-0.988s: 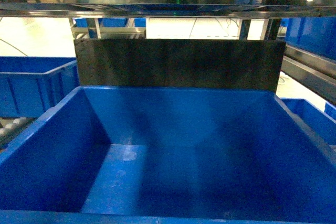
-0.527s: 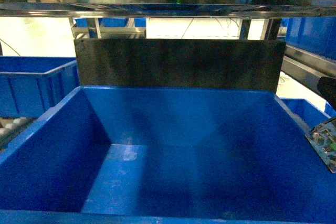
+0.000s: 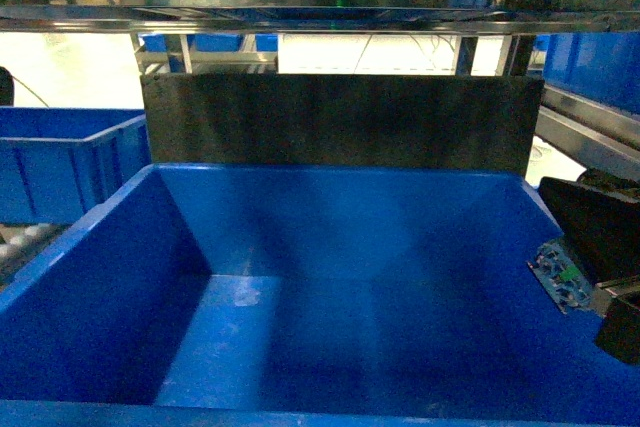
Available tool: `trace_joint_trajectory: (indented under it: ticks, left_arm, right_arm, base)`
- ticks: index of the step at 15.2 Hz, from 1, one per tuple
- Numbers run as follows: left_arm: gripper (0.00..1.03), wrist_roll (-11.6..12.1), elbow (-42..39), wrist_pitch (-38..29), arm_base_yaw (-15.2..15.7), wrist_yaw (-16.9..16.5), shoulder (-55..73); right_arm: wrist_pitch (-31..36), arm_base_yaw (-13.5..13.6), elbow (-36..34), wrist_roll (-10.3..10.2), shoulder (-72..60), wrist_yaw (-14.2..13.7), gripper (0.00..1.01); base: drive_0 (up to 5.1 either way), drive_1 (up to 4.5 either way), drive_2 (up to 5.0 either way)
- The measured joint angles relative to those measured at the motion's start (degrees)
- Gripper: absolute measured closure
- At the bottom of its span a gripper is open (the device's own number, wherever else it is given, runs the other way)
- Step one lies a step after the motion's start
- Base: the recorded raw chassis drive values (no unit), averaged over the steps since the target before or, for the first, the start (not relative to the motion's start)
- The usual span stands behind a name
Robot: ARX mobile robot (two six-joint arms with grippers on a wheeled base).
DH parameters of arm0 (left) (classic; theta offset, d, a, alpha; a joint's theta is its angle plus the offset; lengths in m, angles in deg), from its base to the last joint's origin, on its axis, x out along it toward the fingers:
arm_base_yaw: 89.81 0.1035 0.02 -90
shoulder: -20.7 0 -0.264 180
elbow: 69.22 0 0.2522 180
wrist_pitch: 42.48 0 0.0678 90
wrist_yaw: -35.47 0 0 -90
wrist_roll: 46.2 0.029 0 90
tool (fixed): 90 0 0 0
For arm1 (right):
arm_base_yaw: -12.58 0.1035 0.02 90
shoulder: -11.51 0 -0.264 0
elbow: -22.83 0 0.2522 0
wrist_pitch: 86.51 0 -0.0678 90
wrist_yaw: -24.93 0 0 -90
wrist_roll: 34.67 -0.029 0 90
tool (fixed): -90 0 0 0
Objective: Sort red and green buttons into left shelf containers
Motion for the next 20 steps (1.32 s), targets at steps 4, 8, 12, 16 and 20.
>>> trace_joint_trajectory:
  ticks: [4, 8, 12, 16, 20]
  left_arm:
    - [0.72, 0.00, 0.00, 0.00, 0.00, 0.00, 0.00]
    - [0.72, 0.00, 0.00, 0.00, 0.00, -0.02, 0.02]
    - [0.72, 0.00, 0.00, 0.00, 0.00, -0.02, 0.02]
    - [0.72, 0.00, 0.00, 0.00, 0.00, 0.00, 0.00]
    - [0.72, 0.00, 0.00, 0.00, 0.00, -0.02, 0.02]
  right_arm:
    - [4.42, -0.44, 4.13, 1.03, -10.93, 0.59, 0.72]
    - [4.07, -1.95, 6.47, 1.53, -15.17, -0.35, 0.72]
    - [3.65, -1.92, 7.13, 1.77, -16.17, -0.07, 0.46]
    - [3.69, -1.92, 7.15, 1.77, -16.17, -0.07, 0.02]
    - [3.69, -1.92, 7.17, 1.77, -16.17, -0.07, 0.03]
  base:
    - [0.0, 0.00, 0.0]
    - [0.0, 0.00, 0.0]
    - [0.0, 0.00, 0.0]
    - [0.0, 0.00, 0.0]
    - [0.0, 0.00, 0.0]
